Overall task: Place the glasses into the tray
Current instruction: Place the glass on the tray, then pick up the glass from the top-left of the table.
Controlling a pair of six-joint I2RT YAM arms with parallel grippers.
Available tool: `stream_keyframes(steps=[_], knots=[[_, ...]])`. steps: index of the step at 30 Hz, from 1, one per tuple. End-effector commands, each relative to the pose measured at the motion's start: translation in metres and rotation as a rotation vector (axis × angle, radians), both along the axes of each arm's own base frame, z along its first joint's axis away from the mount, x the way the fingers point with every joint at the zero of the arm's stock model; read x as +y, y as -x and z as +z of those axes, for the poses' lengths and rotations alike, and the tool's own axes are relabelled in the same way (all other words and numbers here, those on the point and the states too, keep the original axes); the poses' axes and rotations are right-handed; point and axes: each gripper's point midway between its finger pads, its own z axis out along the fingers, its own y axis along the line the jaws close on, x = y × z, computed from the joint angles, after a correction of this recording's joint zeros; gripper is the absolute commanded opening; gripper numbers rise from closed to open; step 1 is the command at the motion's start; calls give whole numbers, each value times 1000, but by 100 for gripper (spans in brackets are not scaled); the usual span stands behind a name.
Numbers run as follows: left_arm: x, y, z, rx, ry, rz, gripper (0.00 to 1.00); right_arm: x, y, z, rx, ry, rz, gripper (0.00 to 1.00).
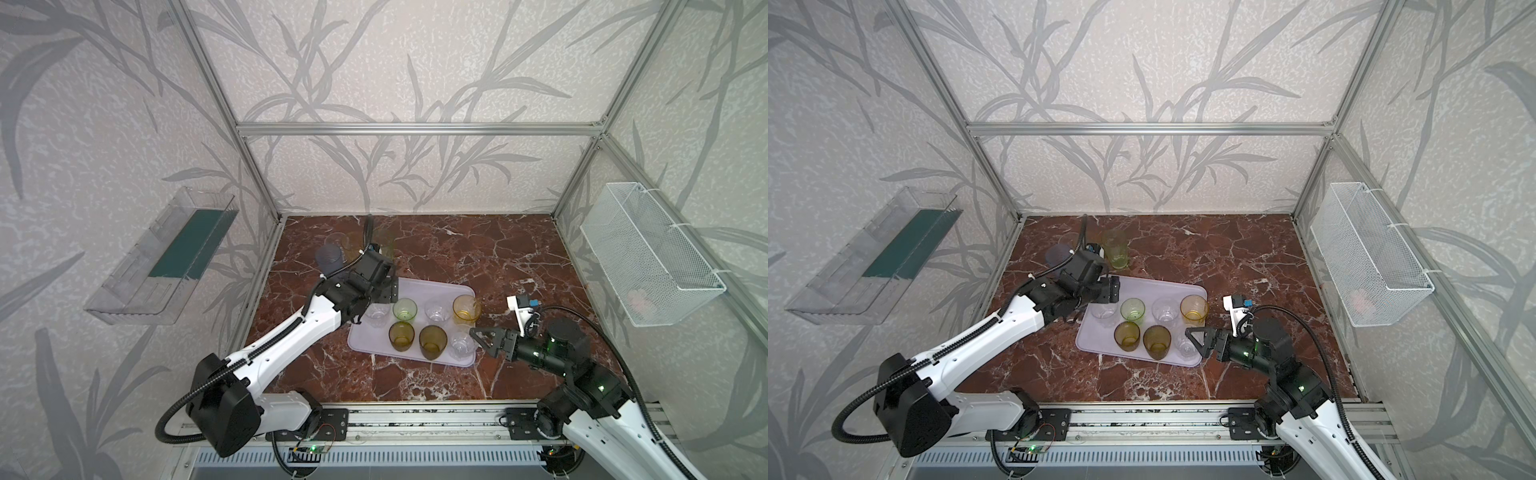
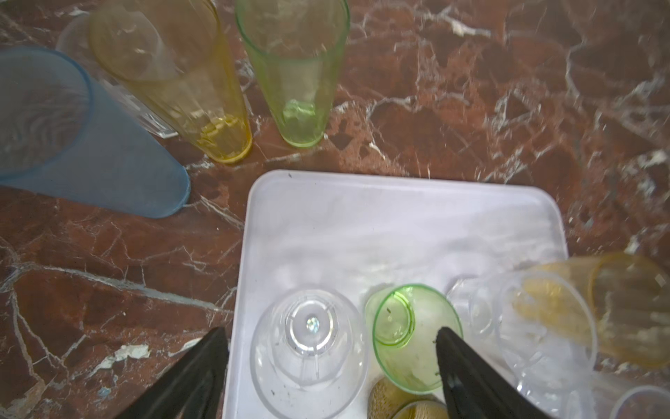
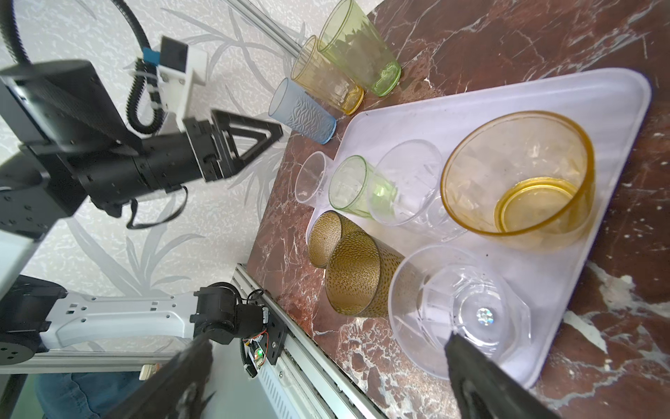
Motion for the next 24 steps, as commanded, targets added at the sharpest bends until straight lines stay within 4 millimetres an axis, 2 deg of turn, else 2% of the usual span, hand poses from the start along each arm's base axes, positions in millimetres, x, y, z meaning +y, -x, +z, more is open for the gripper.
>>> stream_keyframes(steps=[1,5,8,10,16,20,24], knots=[[16,-22,34,-41,14,28,89,-1,-3,21,-74,19,7,99],[47,-59,66,-87,-6,113,91,-2,-4,32,-110,58,21,99],[75,-88,78,-111,30,210,93,-1,-4,43,-158,71,42,99],[86,-103,76,-120,65,255,100,-2,-5,50,-205,95,48,99],[107,-136,71,-155,161,331,99,-9,-8,58,-203,182,31,99],[126,-156,61,-153,220,387,100,-4,-13,62,-202,177,45,99],[145,-169,49,-95,187,408,100,6,-21,65,-207,150,65,99]])
